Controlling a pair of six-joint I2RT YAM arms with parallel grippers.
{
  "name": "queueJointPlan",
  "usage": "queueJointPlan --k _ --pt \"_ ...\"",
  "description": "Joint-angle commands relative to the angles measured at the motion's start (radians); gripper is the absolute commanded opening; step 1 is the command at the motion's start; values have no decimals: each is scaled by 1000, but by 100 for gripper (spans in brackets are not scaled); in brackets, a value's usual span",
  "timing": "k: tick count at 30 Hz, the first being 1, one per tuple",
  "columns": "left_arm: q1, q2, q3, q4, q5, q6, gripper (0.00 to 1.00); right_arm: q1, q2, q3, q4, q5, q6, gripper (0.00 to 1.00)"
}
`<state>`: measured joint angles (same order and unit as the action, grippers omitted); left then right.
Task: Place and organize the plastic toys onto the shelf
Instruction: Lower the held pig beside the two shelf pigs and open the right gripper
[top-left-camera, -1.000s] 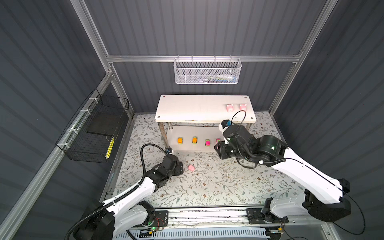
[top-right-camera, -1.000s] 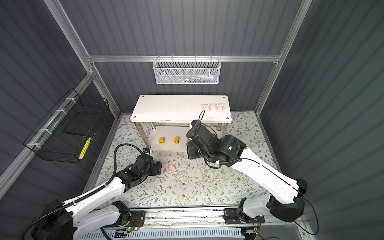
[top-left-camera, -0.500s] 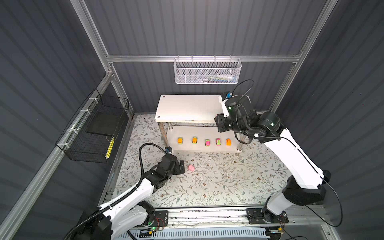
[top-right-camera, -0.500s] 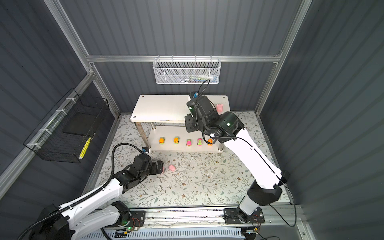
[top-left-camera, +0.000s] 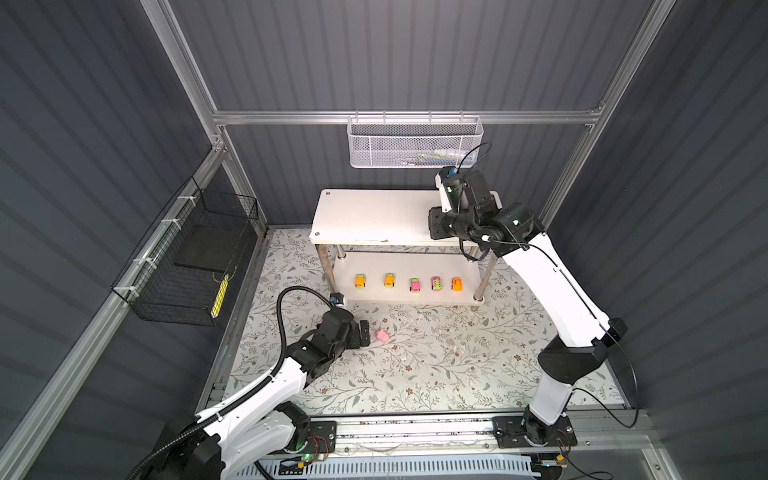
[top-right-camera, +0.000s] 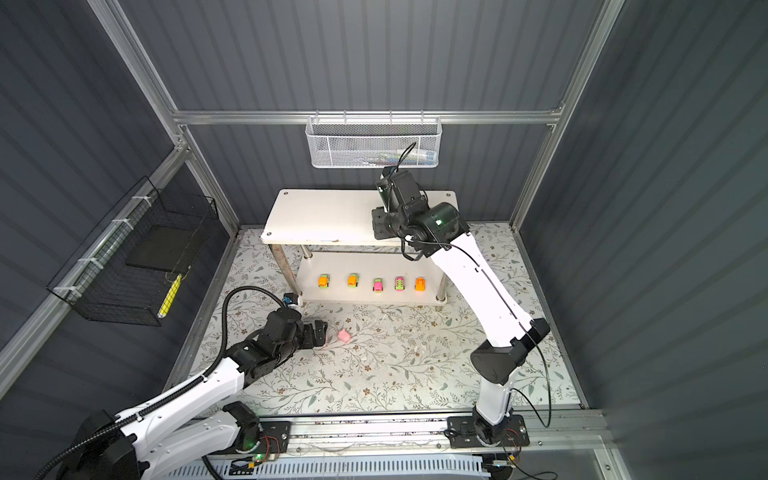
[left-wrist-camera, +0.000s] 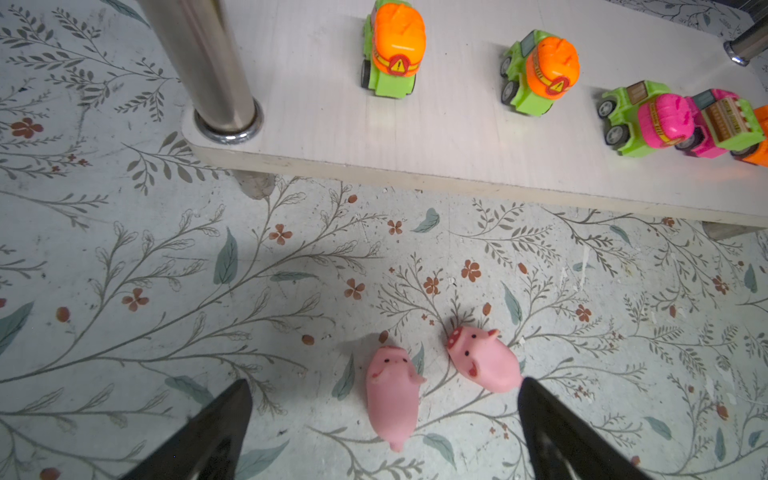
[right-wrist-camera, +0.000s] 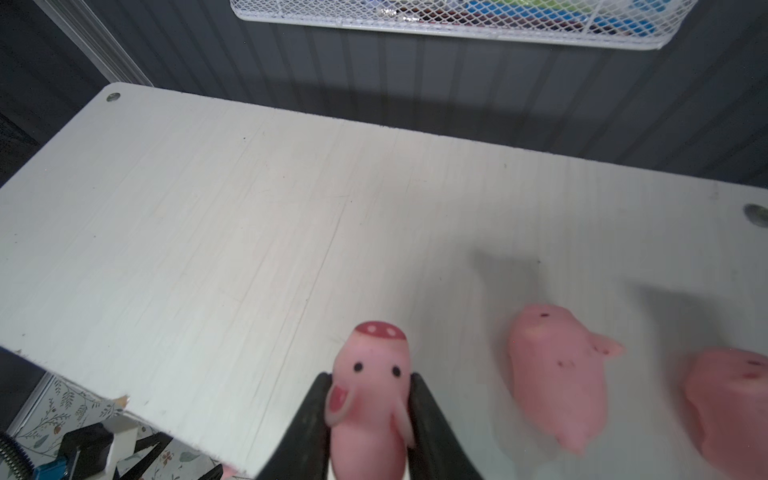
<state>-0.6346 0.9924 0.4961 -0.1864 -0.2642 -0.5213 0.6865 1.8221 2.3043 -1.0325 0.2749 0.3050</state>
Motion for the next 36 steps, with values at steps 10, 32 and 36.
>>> queueJointPlan --k 10,32,36 --pt "6 18 -10 18 25 -15 100 -21 82 93 -10 -27 5 32" --pt "6 15 -24 18 -6 0 100 -45 148 117 -14 -23 11 40" --pt "6 18 -25 19 -8 0 100 -47 142 118 -6 -32 11 42"
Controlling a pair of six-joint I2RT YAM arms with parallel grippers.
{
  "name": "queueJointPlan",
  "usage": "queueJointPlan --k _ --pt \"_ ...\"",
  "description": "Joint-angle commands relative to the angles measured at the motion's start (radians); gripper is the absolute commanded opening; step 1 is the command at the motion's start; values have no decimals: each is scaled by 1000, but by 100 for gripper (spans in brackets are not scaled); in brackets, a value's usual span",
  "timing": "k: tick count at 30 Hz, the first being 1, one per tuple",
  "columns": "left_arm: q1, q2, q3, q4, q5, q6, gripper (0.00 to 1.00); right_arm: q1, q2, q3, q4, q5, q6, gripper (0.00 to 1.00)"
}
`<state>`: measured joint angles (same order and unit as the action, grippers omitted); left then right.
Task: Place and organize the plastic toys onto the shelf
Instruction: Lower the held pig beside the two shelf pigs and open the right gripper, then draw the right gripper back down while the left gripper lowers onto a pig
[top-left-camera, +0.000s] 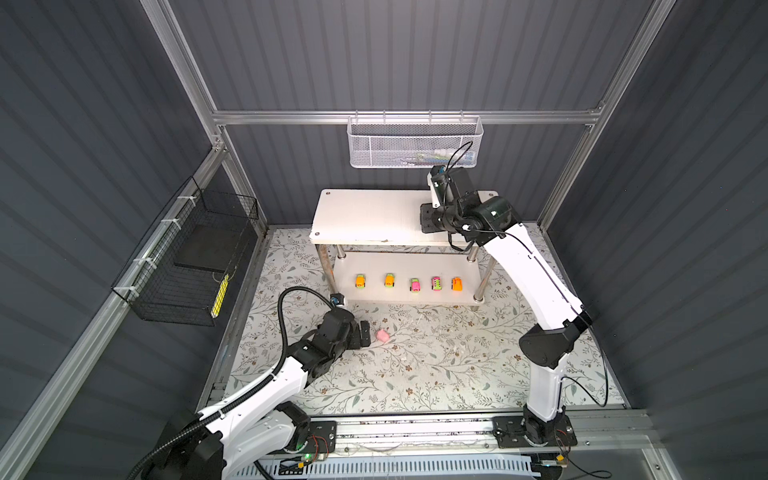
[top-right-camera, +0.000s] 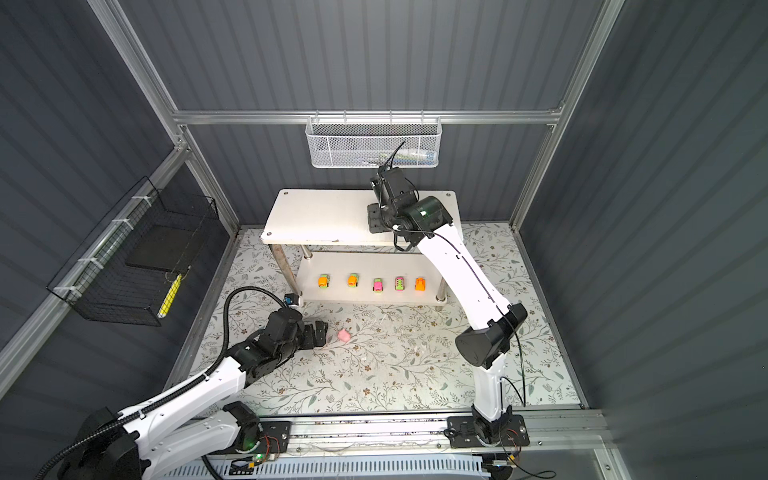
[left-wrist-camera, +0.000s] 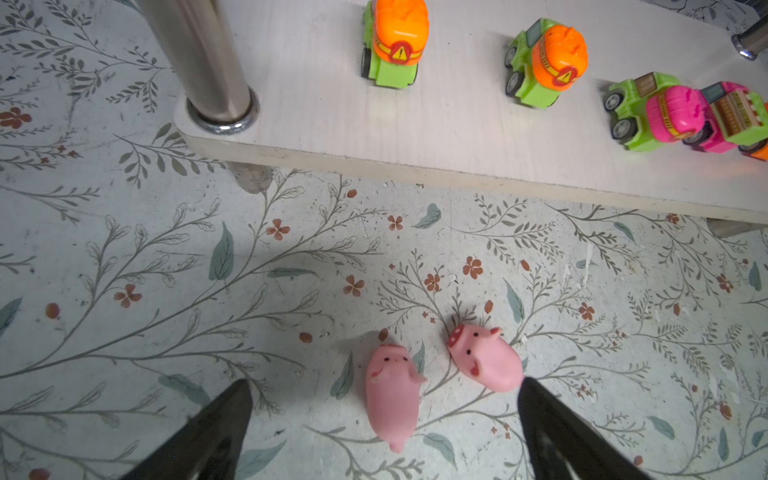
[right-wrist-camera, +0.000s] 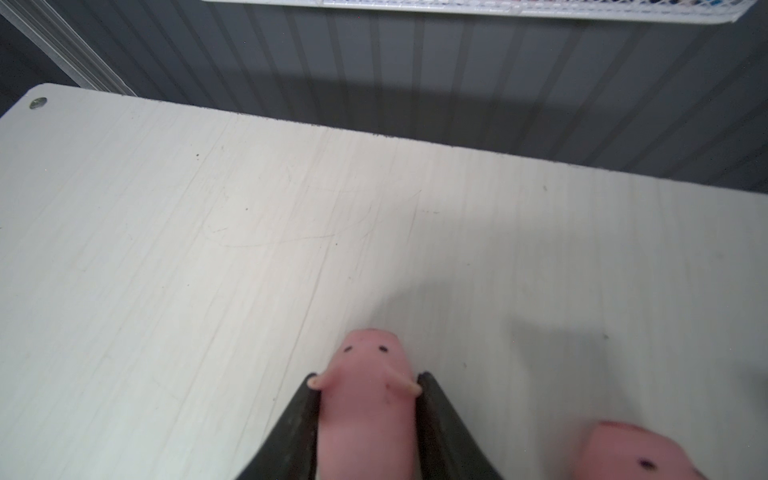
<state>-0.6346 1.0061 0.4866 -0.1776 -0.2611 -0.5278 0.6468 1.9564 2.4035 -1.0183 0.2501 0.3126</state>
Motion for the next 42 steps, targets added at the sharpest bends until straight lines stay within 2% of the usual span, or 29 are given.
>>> queueJointPlan --k 1,14,21,32,39,42 --pt "6 6 -16 10 -12 6 100 -7 6 20 -18 -11 5 43" --pt "6 32 -8 20 -12 6 100 -7 -78 5 32 -51 -15 59" --pt "6 46 -1 24 -7 4 100 -6 -170 -104 173 -109 -51 69" --pt "6 25 3 -9 -20 5 100 13 -494 -528 565 -161 -99 72" --pt "6 16 -3 -28 -13 5 99 111 -816 -947 744 -158 -159 72" --pt "6 12 -8 -31 -4 3 98 151 -969 -1134 777 -137 -138 72"
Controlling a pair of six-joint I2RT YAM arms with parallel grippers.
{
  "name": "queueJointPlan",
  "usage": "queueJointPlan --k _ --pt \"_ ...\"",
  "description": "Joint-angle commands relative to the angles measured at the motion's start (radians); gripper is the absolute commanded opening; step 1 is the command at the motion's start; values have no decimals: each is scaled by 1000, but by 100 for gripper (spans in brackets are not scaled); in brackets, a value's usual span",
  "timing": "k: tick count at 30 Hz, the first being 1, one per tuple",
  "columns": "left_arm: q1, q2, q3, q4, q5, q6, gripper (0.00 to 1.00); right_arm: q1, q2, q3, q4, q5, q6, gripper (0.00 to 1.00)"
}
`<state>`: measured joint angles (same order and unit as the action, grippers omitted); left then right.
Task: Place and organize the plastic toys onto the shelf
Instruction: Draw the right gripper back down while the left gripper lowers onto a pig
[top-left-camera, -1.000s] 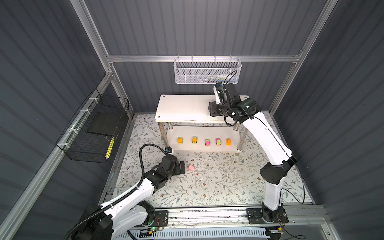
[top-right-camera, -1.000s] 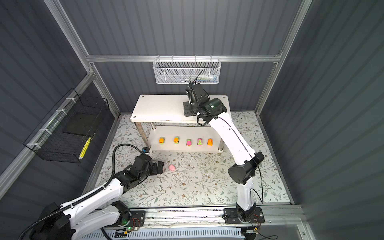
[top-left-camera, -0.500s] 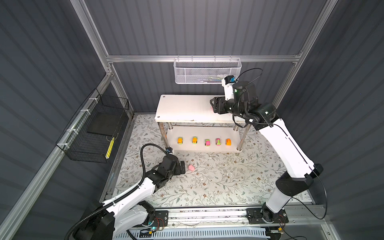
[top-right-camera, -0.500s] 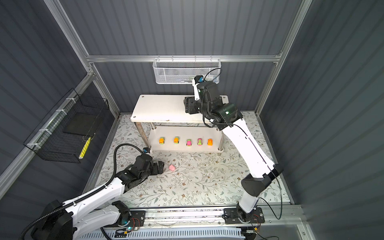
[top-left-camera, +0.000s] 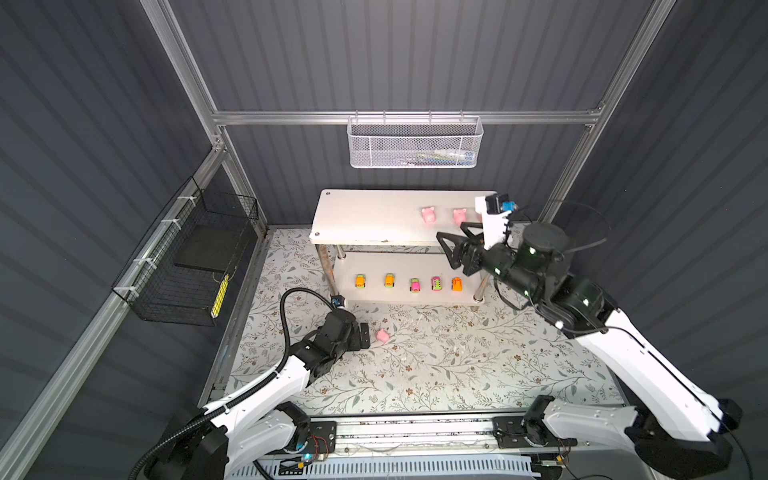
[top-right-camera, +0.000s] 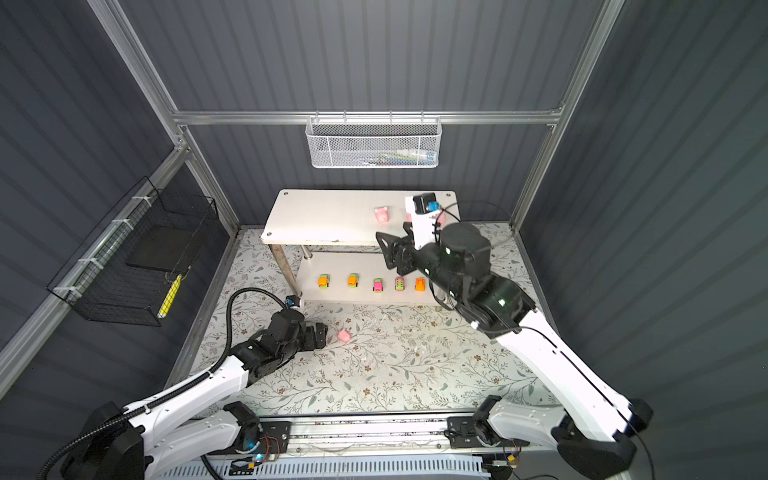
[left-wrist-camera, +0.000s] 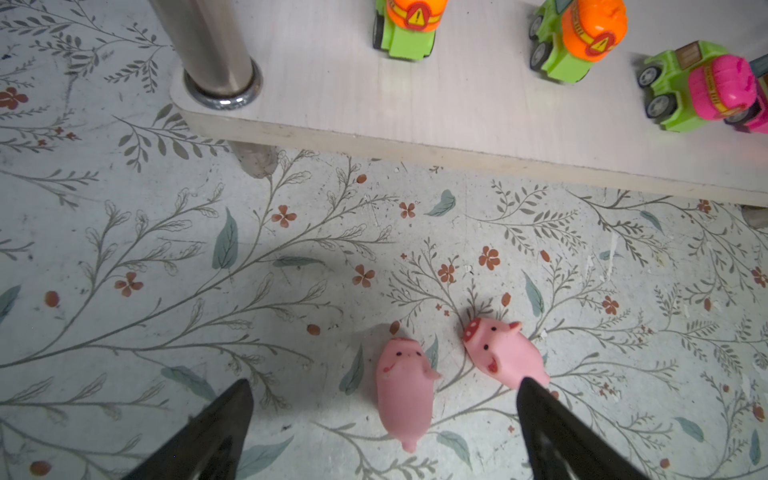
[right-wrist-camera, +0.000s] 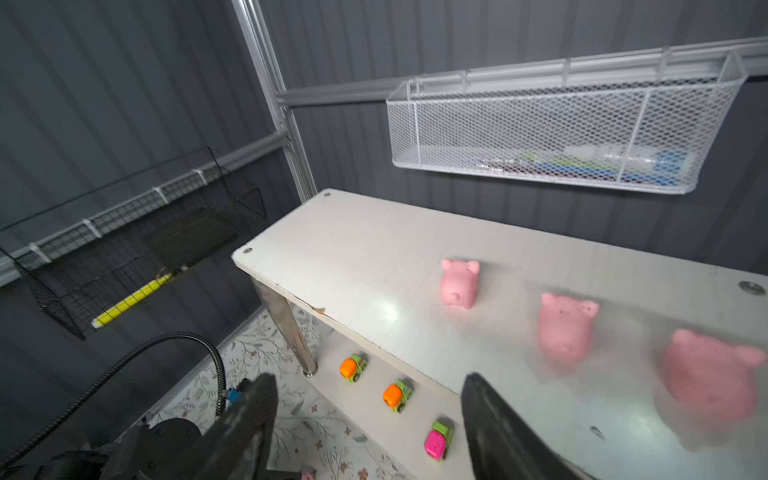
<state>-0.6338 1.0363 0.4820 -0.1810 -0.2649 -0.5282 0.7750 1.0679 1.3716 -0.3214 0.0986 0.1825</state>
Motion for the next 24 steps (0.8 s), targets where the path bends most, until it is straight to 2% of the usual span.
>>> queueJointPlan --k 1,6,10,18,24 --pt "5 -19 -4 -30 6 4 98 33 -117 -151 86 14 3 72" --pt "5 -7 -10 -41 31 9 95 95 -252 -339 45 5 69 72" --pt "6 8 -20 -27 67 4 90 145 -290 -439 24 3 127 71" --pt "5 73 -41 16 73 4 81 175 -253 -645 183 -75 277 71" --pt "3 145 -50 72 94 -6 74 184 -190 -710 258 -99 319 71"
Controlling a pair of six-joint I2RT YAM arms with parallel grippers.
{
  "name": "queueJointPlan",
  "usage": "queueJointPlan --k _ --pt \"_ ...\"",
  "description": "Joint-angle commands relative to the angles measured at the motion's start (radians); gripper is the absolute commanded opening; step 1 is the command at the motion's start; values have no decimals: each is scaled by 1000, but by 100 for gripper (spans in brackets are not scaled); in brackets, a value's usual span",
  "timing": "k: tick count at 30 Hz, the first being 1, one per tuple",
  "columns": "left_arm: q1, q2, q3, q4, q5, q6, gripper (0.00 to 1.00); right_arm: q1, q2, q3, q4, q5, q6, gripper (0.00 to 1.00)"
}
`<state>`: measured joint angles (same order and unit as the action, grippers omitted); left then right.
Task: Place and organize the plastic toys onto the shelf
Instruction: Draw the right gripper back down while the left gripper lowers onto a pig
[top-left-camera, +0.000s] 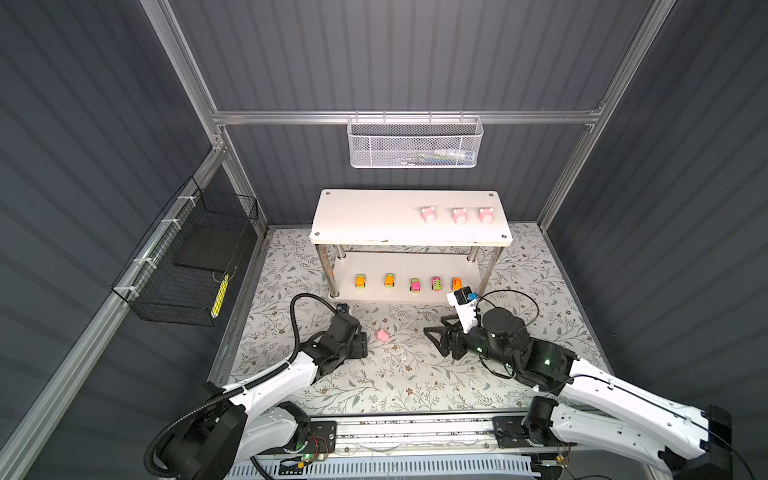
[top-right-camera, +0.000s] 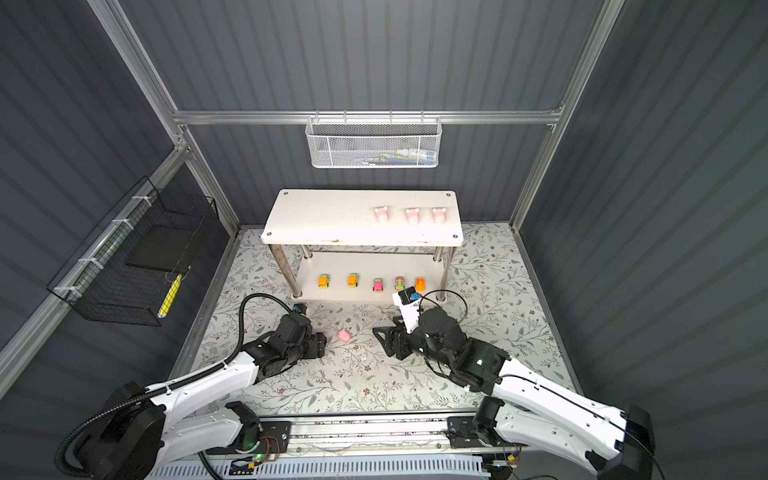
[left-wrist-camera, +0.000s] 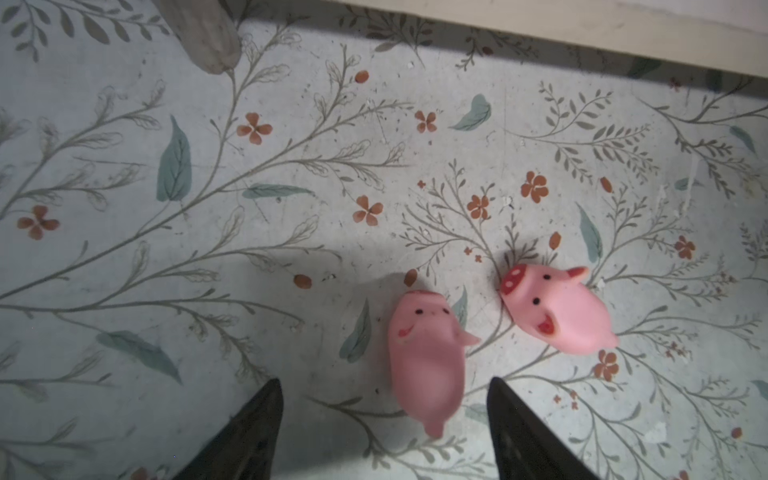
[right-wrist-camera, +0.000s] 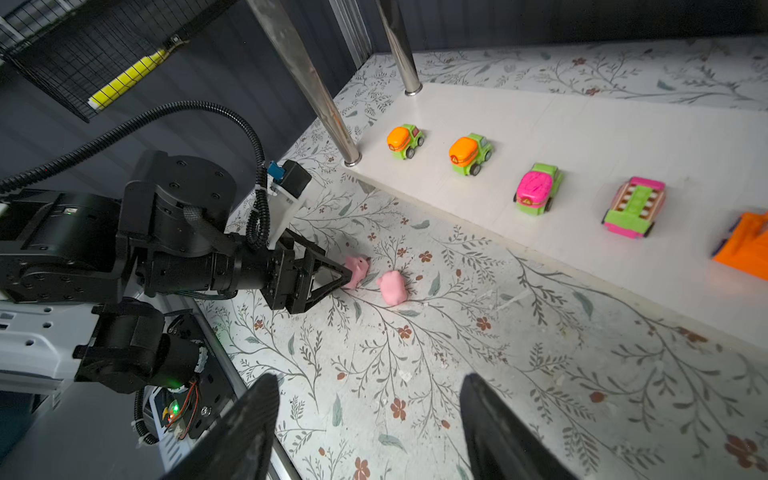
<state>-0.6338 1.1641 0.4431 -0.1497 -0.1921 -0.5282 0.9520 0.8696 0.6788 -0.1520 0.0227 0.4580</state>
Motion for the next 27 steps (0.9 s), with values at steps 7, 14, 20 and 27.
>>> queueJointPlan --k 7,14,20,27 --pt "2 56 -3 67 33 -7 68 8 28 -61 134 -19 63 71" --pt "2 99 17 84 40 -3 59 9 51 -69 139 -18 60 71" --pt "0 130 33 94 44 -3 53 9 71 -71 141 -17 57 71" --pt "-7 151 42 95 45 -4 43 8 80 -85 152 -15 66 71"
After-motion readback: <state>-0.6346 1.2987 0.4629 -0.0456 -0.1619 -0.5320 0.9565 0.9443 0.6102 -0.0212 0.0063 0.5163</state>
